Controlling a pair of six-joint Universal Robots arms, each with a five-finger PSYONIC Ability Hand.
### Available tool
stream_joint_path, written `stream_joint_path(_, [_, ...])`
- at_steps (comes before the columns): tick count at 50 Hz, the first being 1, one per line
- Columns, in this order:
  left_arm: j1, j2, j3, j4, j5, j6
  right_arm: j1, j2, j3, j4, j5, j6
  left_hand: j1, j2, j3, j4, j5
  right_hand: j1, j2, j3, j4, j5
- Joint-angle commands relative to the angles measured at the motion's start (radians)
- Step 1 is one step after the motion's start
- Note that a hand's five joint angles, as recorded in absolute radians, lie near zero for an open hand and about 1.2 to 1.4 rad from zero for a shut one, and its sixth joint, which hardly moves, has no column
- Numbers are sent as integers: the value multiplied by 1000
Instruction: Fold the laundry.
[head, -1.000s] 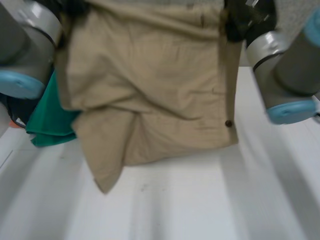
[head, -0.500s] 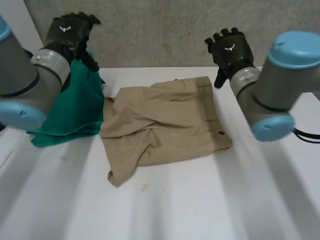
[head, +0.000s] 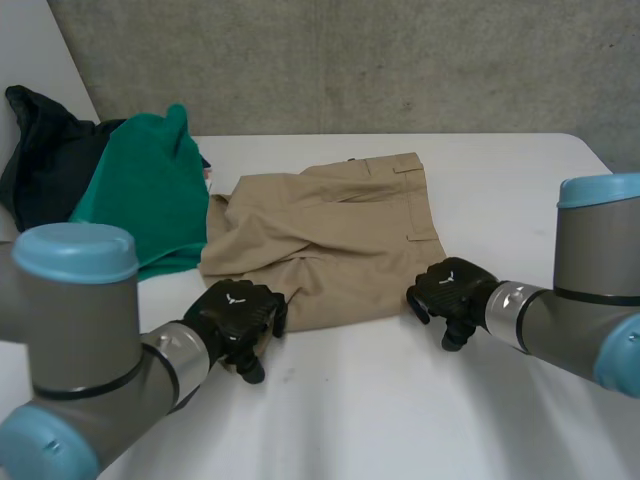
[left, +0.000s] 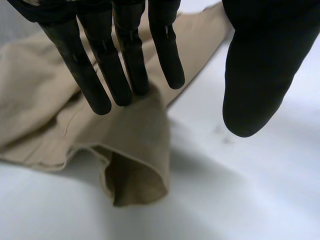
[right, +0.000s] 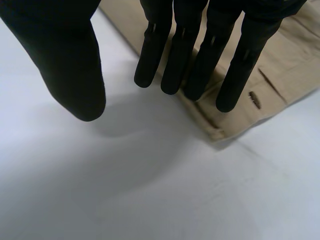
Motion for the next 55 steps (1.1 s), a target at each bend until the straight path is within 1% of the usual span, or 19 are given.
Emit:
stream_joint_path(1, [35, -140, 112, 25, -54, 6, -2, 100, -80, -185, 30, 36, 48, 48, 48, 46, 52, -40, -39, -39, -38, -41])
stream_joint_path(3, [52, -183, 150, 37, -69, 12, 0, 134, -109, -217, 42, 39, -28, -28, -28, -30, -24, -48, -47, -47, -47, -50])
stream_joint_path(11, [92, -240, 259, 75, -101, 88, 17, 192, -175, -248, 62, 60, -93, -93, -93, -95, -89, -86, -86, -85, -85, -88])
stream_joint_path(15, [95, -281, 316, 86, -106, 108, 32, 195, -187, -295, 75, 70, -81, -81, -82, -83, -77, -116, -115, -115, -114, -117])
stream_joint_path(18, [101, -318, 357, 84, -101, 118, 46, 189, -189, -327, 93, 76, -81, -81, -82, -83, -77, -236, -235, -235, -234, -237])
stream_joint_path(25, [102, -381, 423, 81, -91, 141, 63, 201, -201, -383, 113, 73, -72, -72, -73, -74, -69, -245, -244, -244, -243, -246])
stream_joint_path(31, [99, -438, 486, 100, -95, 194, 70, 263, -251, -435, 115, 70, 45, 45, 44, 43, 49, -242, -241, -241, -241, -243])
stream_joint_path(35, [96, -461, 523, 114, -95, 230, 72, 306, -294, -452, 121, 62, 206, 206, 206, 204, 210, -216, -215, -215, -214, -217])
stream_joint_path(36, [95, -470, 534, 118, -95, 237, 75, 321, -305, -456, 122, 59, 294, 294, 293, 292, 298, -192, -192, -191, -191, -194])
stream_joint_path(39, [93, -479, 549, 126, -94, 243, 76, 342, -327, -468, 125, 54, 388, 388, 388, 386, 392, -163, -162, -162, -161, -164])
stream_joint_path(41, [93, -490, 558, 130, -92, 247, 78, 365, -350, -487, 130, 53, 512, 511, 511, 510, 515, -104, -104, -103, -103, -106])
stream_joint_path(43, [95, -496, 564, 133, -95, 245, 79, 378, -362, -501, 135, 51, 620, 620, 619, 618, 624, -25, -25, -24, -24, -27])
stream_joint_path(44, [96, -498, 571, 129, -95, 245, 78, 387, -373, -513, 141, 56, 717, 716, 716, 715, 720, 71, 72, 72, 73, 70])
stream_joint_path(46, [99, -492, 574, 126, -98, 245, 76, 398, -383, -525, 148, 53, 726, 726, 725, 724, 730, 162, 163, 164, 164, 161])
stream_joint_path(47, [101, -487, 572, 123, -100, 242, 76, 399, -388, -528, 153, 51, 726, 726, 725, 724, 730, 265, 266, 266, 266, 263])
stream_joint_path(48, [101, -458, 569, 109, -106, 233, 76, 398, -397, -533, 162, 53, 726, 726, 725, 724, 730, 580, 581, 581, 582, 579])
stream_joint_path(51, [101, -398, 557, 69, -117, 211, 75, 372, -399, -525, 184, 62, 726, 726, 725, 724, 730, 583, 584, 584, 585, 582])
stream_joint_path(52, [99, -345, 551, 37, -118, 188, 72, 334, -390, -512, 196, 74, 726, 726, 725, 724, 730, 583, 584, 584, 585, 582])
stream_joint_path(55, [95, -251, 545, -17, -115, 142, 63, 249, -373, -466, 201, 97, 726, 726, 725, 724, 730, 583, 584, 584, 585, 582])
